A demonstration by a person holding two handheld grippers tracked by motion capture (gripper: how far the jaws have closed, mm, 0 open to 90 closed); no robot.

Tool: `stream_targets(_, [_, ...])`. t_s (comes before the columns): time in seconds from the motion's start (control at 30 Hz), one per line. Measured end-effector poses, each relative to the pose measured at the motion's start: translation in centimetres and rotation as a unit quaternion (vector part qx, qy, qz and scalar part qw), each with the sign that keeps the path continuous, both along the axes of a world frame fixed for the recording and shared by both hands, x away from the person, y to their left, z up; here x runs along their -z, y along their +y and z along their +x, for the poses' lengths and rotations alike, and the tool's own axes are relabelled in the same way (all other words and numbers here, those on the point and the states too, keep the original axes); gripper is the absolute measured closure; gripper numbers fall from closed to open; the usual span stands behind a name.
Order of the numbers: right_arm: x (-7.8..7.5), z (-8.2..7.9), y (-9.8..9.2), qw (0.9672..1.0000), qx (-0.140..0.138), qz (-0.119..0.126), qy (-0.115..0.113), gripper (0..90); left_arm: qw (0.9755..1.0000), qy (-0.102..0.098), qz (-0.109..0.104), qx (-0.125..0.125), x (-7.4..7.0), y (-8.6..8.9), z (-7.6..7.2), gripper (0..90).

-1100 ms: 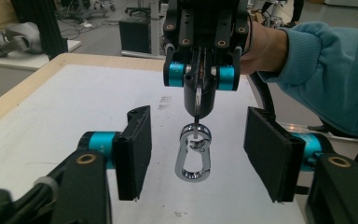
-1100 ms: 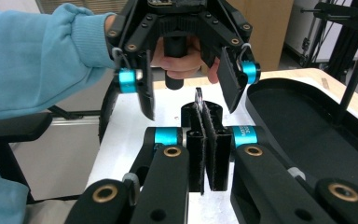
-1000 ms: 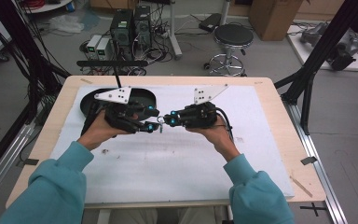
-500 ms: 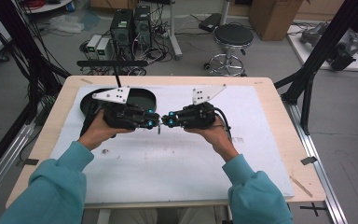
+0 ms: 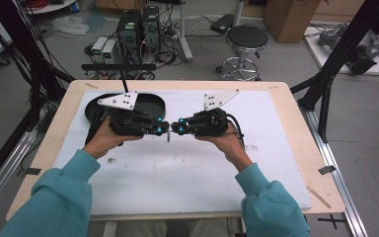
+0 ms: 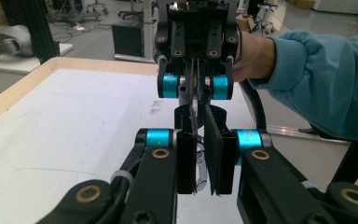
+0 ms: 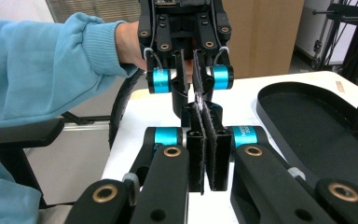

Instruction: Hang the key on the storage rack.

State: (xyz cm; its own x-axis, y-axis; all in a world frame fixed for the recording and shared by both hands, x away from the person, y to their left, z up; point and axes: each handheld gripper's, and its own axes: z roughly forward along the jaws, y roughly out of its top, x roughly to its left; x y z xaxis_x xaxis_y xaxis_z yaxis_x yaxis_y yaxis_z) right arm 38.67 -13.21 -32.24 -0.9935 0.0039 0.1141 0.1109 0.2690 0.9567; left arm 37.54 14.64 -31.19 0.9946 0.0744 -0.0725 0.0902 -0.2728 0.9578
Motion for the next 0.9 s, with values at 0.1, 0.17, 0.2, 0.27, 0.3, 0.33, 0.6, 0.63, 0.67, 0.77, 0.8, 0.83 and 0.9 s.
stream_targets(0.1, [0.02,-0.07,0.08,1.0000,0.000,0.001,-0.001,89.1,1.0000,0.002,-0.001,0.000,-0.01,0.06,0.01,86.0])
stream_targets(0.17, [0.03,-0.02,0.07,1.0000,-0.003,0.002,0.001,89.1,1.0000,0.003,-0.001,0.000,-0.04,0.06,-0.02,86.0])
stream_targets(0.2, [0.03,0.00,0.09,1.0000,-0.004,0.004,0.000,89.1,1.0000,0.003,0.001,-0.002,-0.04,0.06,0.00,86.6])
stream_targets(0.27, [0.06,0.00,0.13,1.0000,-0.004,0.004,0.000,89.1,1.0000,0.004,0.000,-0.001,-0.03,0.07,-0.02,87.2])
stream_targets(0.3, [0.06,-0.01,0.13,1.0000,-0.005,0.004,0.002,89.1,1.0000,0.003,0.000,0.000,-0.04,0.08,-0.03,87.3])
stream_targets(0.33, [0.05,-0.04,0.11,1.0000,-0.005,0.002,0.003,89.1,1.0000,0.002,0.001,0.000,-0.05,0.09,-0.04,87.4])
stream_targets(0.6, [0.02,-0.02,0.15,0.9999,-0.009,0.006,0.003,89.0,0.9999,0.009,0.008,-0.011,-0.44,0.14,-0.48,88.2])
stream_targets(0.63, [0.03,0.01,0.17,0.9999,-0.009,0.009,0.003,88.7,0.9998,0.011,0.008,-0.013,-0.48,0.12,-0.56,88.3])
stream_targets(0.67, [0.05,0.04,0.17,0.9998,-0.012,0.012,0.004,87.9,0.9998,0.010,0.009,-0.014,-0.53,0.14,-0.60,88.3])
stream_targets(0.77, [0.02,-0.14,0.14,0.9997,-0.010,0.021,0.005,68.0,0.9996,0.007,0.013,-0.025,-0.60,0.23,-0.67,88.3])
stream_targets(0.8, [0.02,-0.21,0.11,0.9996,-0.008,0.025,0.007,56.8,0.9996,0.008,0.012,-0.025,-0.59,0.33,-0.62,88.3])
stream_targets(0.83, [-0.01,-0.33,0.09,0.9997,0.006,0.024,0.001,45.2,0.9994,0.006,0.014,-0.032,-0.61,0.48,-0.55,88.3])
stream_targets(0.9, [0.01,-0.71,0.11,0.9990,0.041,0.008,-0.018,14.8,0.9993,0.006,0.012,-0.036,-0.65,0.68,-0.44,88.4])
